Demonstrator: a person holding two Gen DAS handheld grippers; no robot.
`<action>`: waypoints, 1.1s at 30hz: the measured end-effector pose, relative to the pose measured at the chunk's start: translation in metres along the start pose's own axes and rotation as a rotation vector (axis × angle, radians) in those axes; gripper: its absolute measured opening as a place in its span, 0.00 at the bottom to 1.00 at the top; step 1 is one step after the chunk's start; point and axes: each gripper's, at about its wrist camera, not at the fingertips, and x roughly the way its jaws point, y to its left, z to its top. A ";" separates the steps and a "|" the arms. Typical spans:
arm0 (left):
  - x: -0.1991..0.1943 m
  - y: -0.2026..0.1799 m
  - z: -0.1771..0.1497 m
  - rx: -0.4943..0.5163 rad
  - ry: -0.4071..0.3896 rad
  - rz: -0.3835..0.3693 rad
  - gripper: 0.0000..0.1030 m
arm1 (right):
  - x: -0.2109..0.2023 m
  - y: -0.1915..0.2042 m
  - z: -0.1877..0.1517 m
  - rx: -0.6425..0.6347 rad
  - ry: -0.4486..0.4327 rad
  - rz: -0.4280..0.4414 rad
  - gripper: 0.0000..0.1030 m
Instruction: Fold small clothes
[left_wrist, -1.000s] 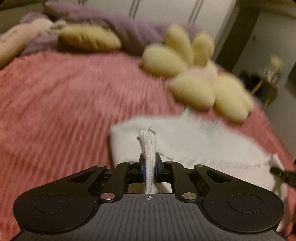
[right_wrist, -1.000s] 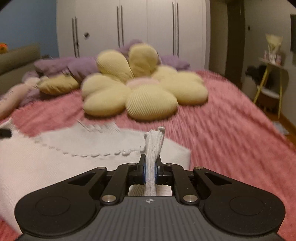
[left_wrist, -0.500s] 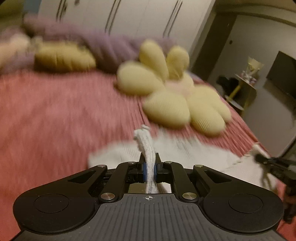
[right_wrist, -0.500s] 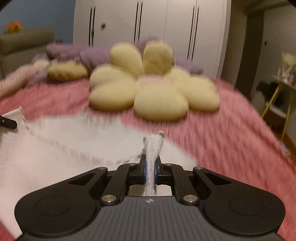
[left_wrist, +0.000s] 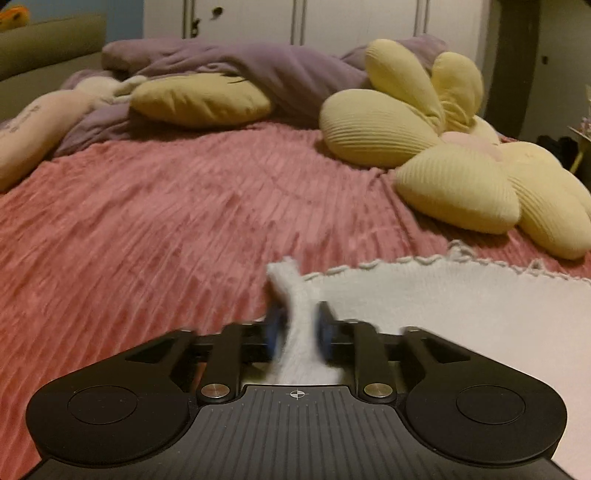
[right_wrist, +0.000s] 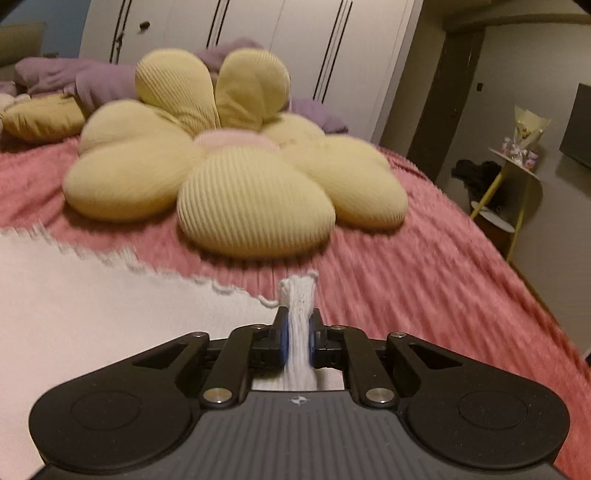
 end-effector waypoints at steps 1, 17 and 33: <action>0.000 0.004 0.001 -0.028 0.004 0.015 0.51 | 0.002 -0.001 -0.002 0.000 -0.001 -0.007 0.19; -0.019 -0.049 -0.027 0.115 -0.013 -0.068 0.95 | -0.033 0.050 -0.022 -0.067 -0.049 0.245 0.26; -0.069 0.002 -0.041 0.031 0.088 -0.162 0.96 | -0.086 -0.022 -0.040 0.181 -0.013 0.295 0.05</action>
